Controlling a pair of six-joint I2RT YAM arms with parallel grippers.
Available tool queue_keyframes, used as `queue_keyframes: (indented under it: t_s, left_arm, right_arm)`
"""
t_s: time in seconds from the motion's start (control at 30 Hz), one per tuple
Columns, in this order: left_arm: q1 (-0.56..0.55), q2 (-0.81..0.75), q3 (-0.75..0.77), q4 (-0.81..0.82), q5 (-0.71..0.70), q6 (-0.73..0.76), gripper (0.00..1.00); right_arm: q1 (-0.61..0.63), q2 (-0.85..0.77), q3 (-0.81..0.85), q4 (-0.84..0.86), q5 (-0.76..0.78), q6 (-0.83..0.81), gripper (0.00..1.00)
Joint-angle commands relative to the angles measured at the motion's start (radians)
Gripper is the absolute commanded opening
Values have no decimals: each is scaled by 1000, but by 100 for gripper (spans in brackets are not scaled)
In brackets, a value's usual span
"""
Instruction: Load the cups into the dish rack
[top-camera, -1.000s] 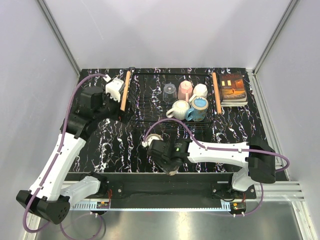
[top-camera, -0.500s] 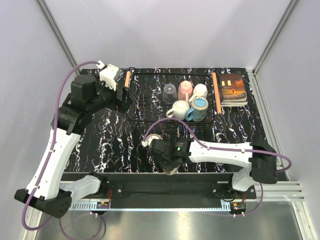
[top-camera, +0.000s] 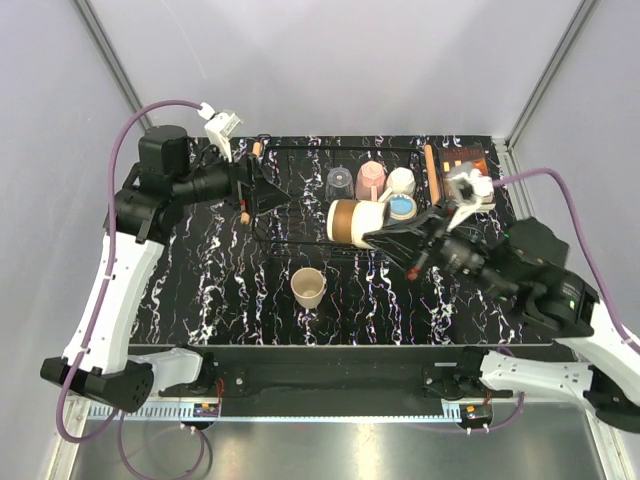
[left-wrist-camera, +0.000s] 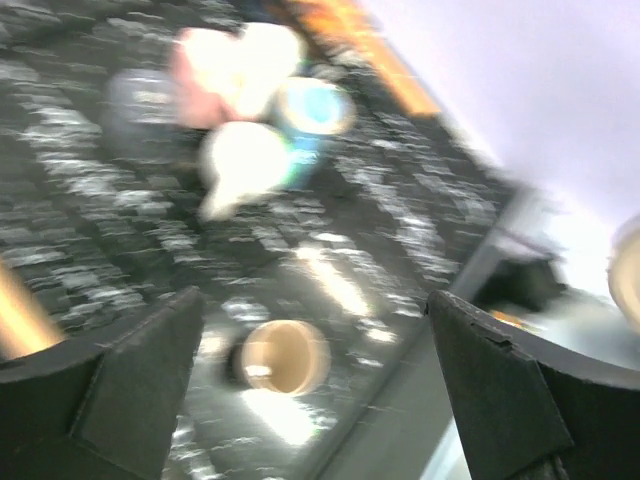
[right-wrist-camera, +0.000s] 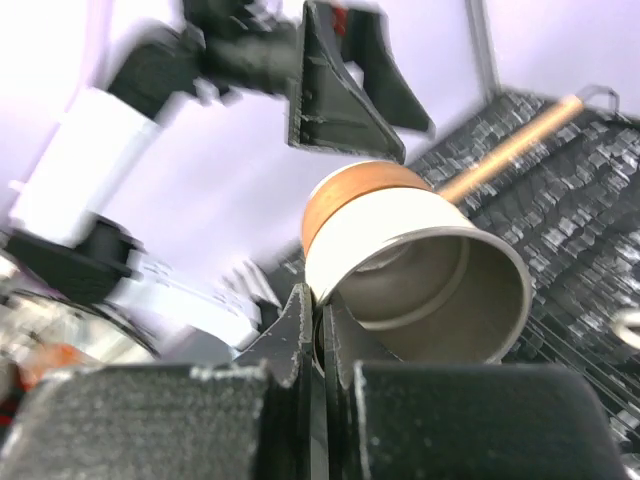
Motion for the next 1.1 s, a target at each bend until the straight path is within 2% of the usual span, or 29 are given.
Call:
queue_keyframes:
  t_s: [0.0,0.13,0.33,0.87,1.07]
  left_arm:
    - [32,19,-36,184,418,-220,99]
    - [33,37,-97,312,570,-325,99]
    - [30,33,-114,355,623,-371,99]
    - [4,-29,-205,412,638,-403,98]
    - [-7,-36,-222,412,640,-403,94]
  right_arm:
    - [-86,-51,-179,240,-150,130,0]
    - [-152,-65,-264,378,-234,240,0]
    - [-207,5,-270,467,-337,306,0]
    - [-313,192,-249,687,-501,443,0]
    - [-324,226,-238,741,-517,472,0]
